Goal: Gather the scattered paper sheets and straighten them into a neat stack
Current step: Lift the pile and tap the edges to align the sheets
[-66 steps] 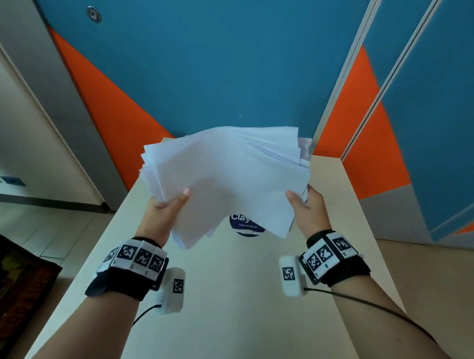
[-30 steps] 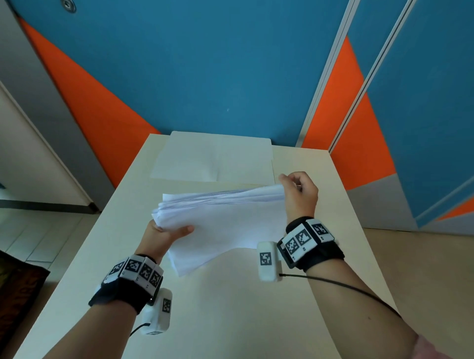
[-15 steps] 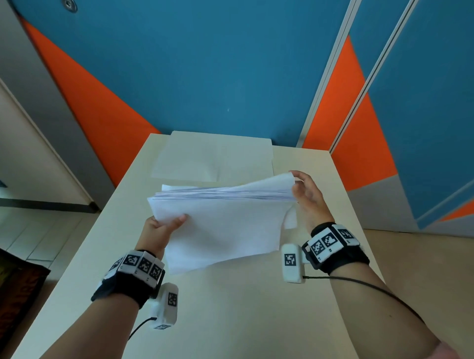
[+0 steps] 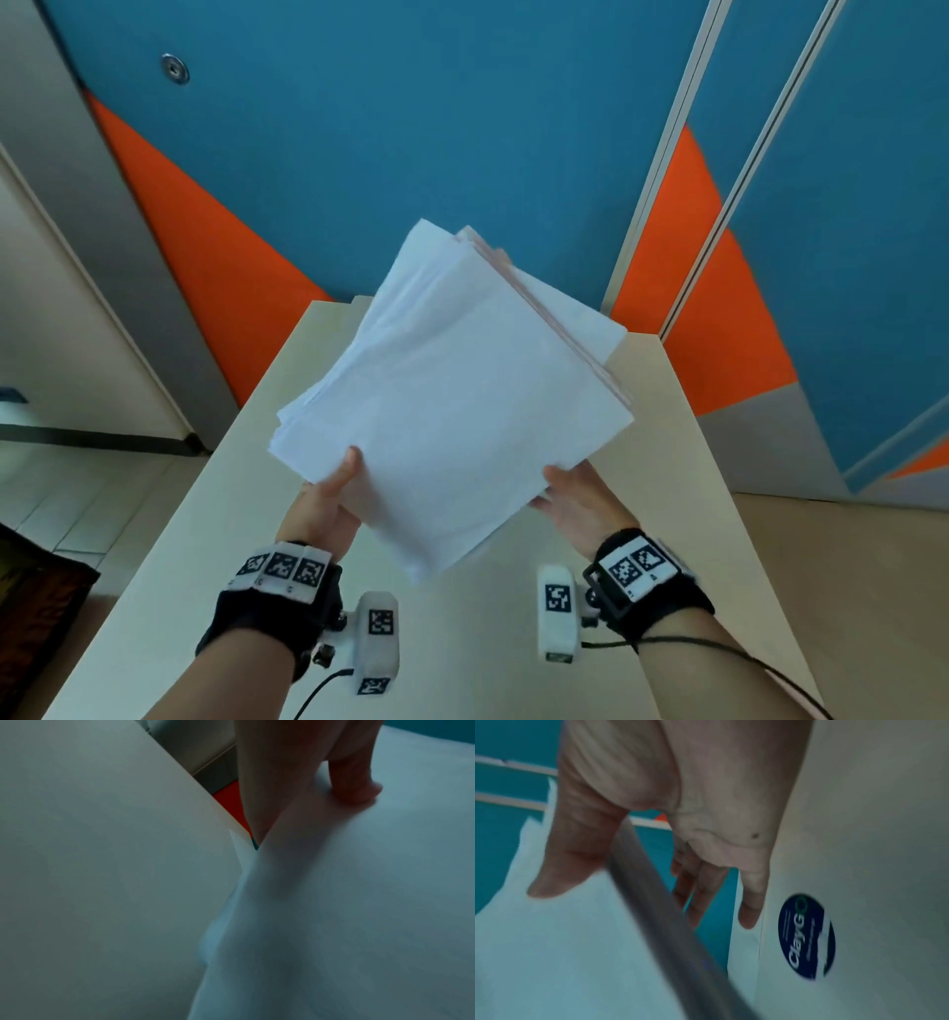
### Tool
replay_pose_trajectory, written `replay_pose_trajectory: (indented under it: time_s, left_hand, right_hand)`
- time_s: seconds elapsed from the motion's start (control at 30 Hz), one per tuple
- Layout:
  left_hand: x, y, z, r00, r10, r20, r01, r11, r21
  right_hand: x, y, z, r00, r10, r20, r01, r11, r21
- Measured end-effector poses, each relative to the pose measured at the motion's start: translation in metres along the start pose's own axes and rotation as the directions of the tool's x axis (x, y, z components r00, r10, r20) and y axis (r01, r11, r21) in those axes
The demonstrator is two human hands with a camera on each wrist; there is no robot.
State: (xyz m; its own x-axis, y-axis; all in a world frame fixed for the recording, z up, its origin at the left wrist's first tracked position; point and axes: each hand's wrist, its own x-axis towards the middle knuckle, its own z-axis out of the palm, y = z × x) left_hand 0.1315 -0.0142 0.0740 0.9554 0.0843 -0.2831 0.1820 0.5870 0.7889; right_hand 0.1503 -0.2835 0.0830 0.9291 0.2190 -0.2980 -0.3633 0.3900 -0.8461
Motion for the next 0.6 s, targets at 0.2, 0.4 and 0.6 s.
replay_pose_trajectory:
  time_s: [0.2,0.4,0.6]
  left_hand:
    - [-0.003,-0.01,-0.001,1.0,-0.007,0.01,0.007,0.999,0.044]
    - [0.001,0.016,-0.015,0.996,0.074,0.05,-0.088,0.901,0.425]
    - [0.0,0.037,0.031,0.966,0.127,0.224,-0.213,0.885,0.414]
  right_hand:
    - [-0.006,-0.018,0.034,0.979,-0.083,-0.186,0.083,0.997,-0.007]
    - [-0.008,-0.039,0.02,0.96,-0.176,-0.219,0.098,0.94,-0.327]
    - [-0.007,-0.026,0.026,0.963,-0.181,-0.198,0.067,0.875,-0.479]
